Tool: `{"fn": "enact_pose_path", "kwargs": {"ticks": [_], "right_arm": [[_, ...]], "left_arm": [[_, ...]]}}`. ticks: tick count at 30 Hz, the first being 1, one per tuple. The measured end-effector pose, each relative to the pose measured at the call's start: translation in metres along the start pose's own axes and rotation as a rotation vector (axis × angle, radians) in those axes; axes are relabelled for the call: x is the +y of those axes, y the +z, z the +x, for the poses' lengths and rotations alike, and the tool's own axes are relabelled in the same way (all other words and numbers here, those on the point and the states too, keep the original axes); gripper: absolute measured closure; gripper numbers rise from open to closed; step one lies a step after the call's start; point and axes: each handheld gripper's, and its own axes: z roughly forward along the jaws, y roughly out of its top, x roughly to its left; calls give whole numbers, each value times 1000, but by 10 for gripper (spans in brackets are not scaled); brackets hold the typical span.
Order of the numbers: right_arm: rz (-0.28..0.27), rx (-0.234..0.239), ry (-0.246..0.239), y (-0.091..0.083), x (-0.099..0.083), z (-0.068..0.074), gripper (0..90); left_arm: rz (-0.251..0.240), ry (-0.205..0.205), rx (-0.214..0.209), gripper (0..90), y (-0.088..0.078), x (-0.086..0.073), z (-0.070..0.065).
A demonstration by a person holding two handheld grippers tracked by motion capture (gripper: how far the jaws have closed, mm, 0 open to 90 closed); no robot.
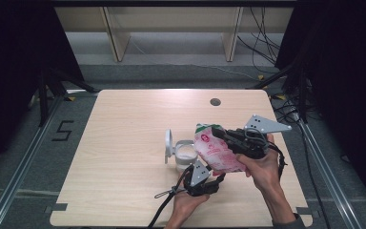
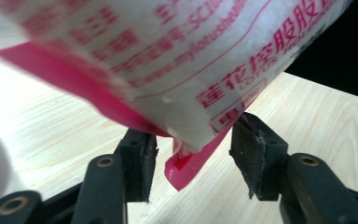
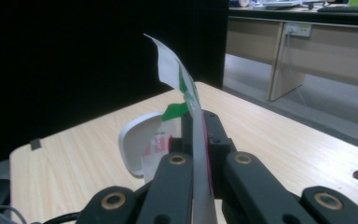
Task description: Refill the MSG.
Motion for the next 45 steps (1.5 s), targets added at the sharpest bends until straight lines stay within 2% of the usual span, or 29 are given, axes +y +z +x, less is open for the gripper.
{"fn": "enact_pose_path", "kwargs": {"ticks": [3, 6, 7, 9, 11, 12, 13, 15, 16, 17, 18, 20, 21, 22, 23, 24, 25, 27, 28, 30, 35, 37, 38, 39, 40, 41, 42, 43, 45], "right_arm": [[-4, 11, 20, -3, -4, -4, 900], [-20, 22, 24, -3, -8, -7, 900], [-15, 15, 22, -3, -9, -7, 900], [-12, 18, 36, -3, -12, -7, 900], [-18, 16, 20, -3, -15, -12, 900], [-8, -6, 48, -4, -18, -12, 900], [-8, 4, 41, -3, -21, -15, 900], [6, -17, 50, -3, -26, -16, 900], [13, -24, 48, -2, -29, -17, 900], [16, -28, 24, -2, -32, -20, 900], [22, -35, 36, -3, -35, -21, 900], [19, -38, 17, -9, -43, -23, 900], [16, -47, 33, -13, -44, -22, 900], [14, -52, 40, -17, -44, -21, 900], [10, -66, 16, -23, -46, -23, 900], [21, -76, 43, -29, -48, -22, 900], [-7, -72, 33, -31, -52, -24, 900], [-11, -76, 69, -38, -55, -24, 900], [1, -87, 46, -42, -56, -26, 900], [-1, -97, 65, -45, -59, -24, 900], [0, -119, 88, -56, -67, -24, 900], [-1, -137, 93, -60, -71, -26, 900], [5, -136, 102, -62, -73, -25, 900], [0, -142, 76, -64, -74, -27, 900], [7, -145, 94, -65, -75, -26, 900], [12, -148, 74, -66, -76, -28, 900], [4, -148, 104, -67, -77, -26, 900], [-2, -150, 78, -67, -78, -28, 900], [11, -172, 83, -69, -79, -28, 900]], "left_arm": [[-2, -10, -12, 438, -10, 0, 0], [-7, -26, 17, 414, -22, 0, 2], [-12, 14, 0, 395, -23, 1, 6], [-16, -42, -9, 379, -31, 1, 5], [-30, -58, -6, 381, -41, 2, 6], [-43, -56, -18, 386, -45, 2, 6], [-50, -46, -24, 391, -48, 2, 6], [-43, -30, 7, 383, -58, 3, 9], [-53, -43, 16, 376, -61, 2, 10], [-40, -40, 21, 365, -66, 2, 13], [-31, -42, 22, 348, -70, 1, 15], [-23, -36, 16, 327, -77, -1, 19], [-18, -35, 19, 326, -81, -1, 21], [-26, -43, 36, 326, -86, -2, 23], [-31, -45, 43, 321, -90, -3, 25], [-30, -53, 49, 319, -94, -3, 27], [-32, -67, 51, 315, -97, -5, 29], [-26, -67, 71, 304, -103, -7, 32], [-37, -82, 77, 303, -107, -8, 34], [-55, -97, 86, 303, -112, -9, 39], [-69, -125, 115, 291, -121, -13, 46], [-52, -118, 132, 292, -123, -14, 47], [-57, -125, 119, 292, -122, -15, 47], [-65, -130, 109, 292, -121, -16, 47], [-56, -131, 113, 292, -121, -17, 47], [-56, -131, 111, 292, -119, -18, 47], [-47, -130, 108, 292, -119, -19, 46], [-49, -131, 102, 292, -117, -19, 47], [-46, -133, 104, 292, -116, -20, 47]]}}
